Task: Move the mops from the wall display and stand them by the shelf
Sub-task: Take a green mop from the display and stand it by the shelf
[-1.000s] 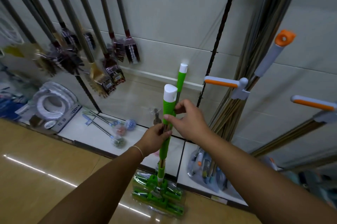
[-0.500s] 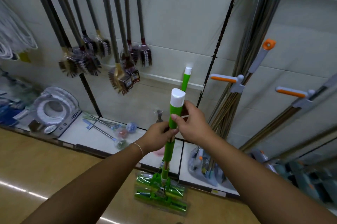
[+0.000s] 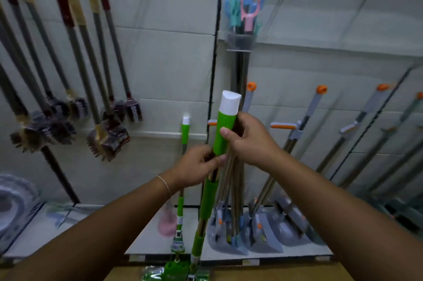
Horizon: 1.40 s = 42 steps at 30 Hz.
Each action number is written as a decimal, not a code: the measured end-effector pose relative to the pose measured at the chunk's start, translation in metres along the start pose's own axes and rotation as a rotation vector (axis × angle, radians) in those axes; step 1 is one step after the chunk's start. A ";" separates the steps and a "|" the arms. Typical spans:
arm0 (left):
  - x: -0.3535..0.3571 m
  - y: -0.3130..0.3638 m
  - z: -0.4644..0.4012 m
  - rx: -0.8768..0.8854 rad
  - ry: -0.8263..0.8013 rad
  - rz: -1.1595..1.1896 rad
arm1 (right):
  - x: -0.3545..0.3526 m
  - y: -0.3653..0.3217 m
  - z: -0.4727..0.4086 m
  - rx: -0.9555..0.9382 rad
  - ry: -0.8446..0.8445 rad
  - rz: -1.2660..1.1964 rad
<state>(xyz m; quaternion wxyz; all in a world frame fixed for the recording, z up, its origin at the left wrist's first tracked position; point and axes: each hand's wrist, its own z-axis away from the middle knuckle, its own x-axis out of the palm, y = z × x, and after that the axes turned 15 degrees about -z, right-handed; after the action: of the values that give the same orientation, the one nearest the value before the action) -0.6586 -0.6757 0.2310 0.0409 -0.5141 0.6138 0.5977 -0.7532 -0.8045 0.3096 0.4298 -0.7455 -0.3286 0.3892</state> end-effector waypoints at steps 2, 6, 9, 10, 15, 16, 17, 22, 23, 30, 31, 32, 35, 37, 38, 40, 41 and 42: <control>0.015 0.025 -0.019 0.028 -0.066 0.032 | -0.032 -0.004 0.006 0.002 0.055 -0.004; 0.065 0.085 -0.053 0.040 -0.145 0.204 | -0.109 -0.008 0.023 0.005 0.185 0.007; 0.110 0.139 -0.075 0.044 -0.163 0.337 | -0.173 -0.009 0.038 0.016 0.293 -0.009; 0.126 0.157 -0.083 0.048 -0.166 0.366 | -0.194 -0.010 0.044 0.022 0.319 -0.020; 0.205 0.241 -0.124 0.080 -0.208 0.450 | -0.301 -0.007 0.073 0.021 0.463 -0.059; 0.220 0.258 -0.131 0.094 -0.219 0.466 | -0.321 -0.007 0.079 0.014 0.493 -0.060; 0.235 0.274 -0.138 0.112 -0.231 0.481 | -0.341 -0.007 0.086 0.007 0.523 -0.049; 0.306 0.358 -0.164 0.230 -0.326 0.520 | -0.436 -0.008 0.127 -0.006 0.669 0.022; 0.319 0.375 -0.168 0.261 -0.343 0.520 | -0.454 -0.008 0.136 -0.004 0.704 0.039; 0.404 0.475 -0.188 0.397 -0.523 0.631 | -0.555 -0.012 0.187 0.009 0.924 0.159; 0.416 0.486 -0.190 0.408 -0.541 0.647 | -0.568 -0.013 0.193 0.014 0.948 0.178; 0.429 0.498 -0.193 0.416 -0.555 0.658 | -0.579 -0.013 0.199 0.022 0.971 0.199; 0.465 0.530 -0.203 0.451 -0.607 0.669 | -0.612 -0.014 0.218 0.057 1.030 0.258; 0.489 0.552 -0.210 0.491 -0.643 0.663 | -0.634 -0.011 0.229 0.083 1.079 0.297; 0.501 0.563 -0.214 0.503 -0.664 0.665 | -0.646 -0.009 0.233 0.103 1.104 0.319; 0.527 0.584 -0.223 0.529 -0.722 0.679 | -0.669 -0.004 0.241 0.140 1.158 0.350; 0.537 0.595 -0.227 0.545 -0.746 0.680 | -0.680 -0.003 0.244 0.152 1.187 0.365; 0.547 0.606 -0.231 0.557 -0.774 0.685 | -0.691 -0.002 0.247 0.164 1.214 0.388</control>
<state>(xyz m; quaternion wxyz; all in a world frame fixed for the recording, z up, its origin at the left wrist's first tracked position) -1.1963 -1.3205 0.3515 0.2002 -0.0010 0.8193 0.5373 -1.2994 -1.2783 0.4365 0.5165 -0.8439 0.1450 -0.0077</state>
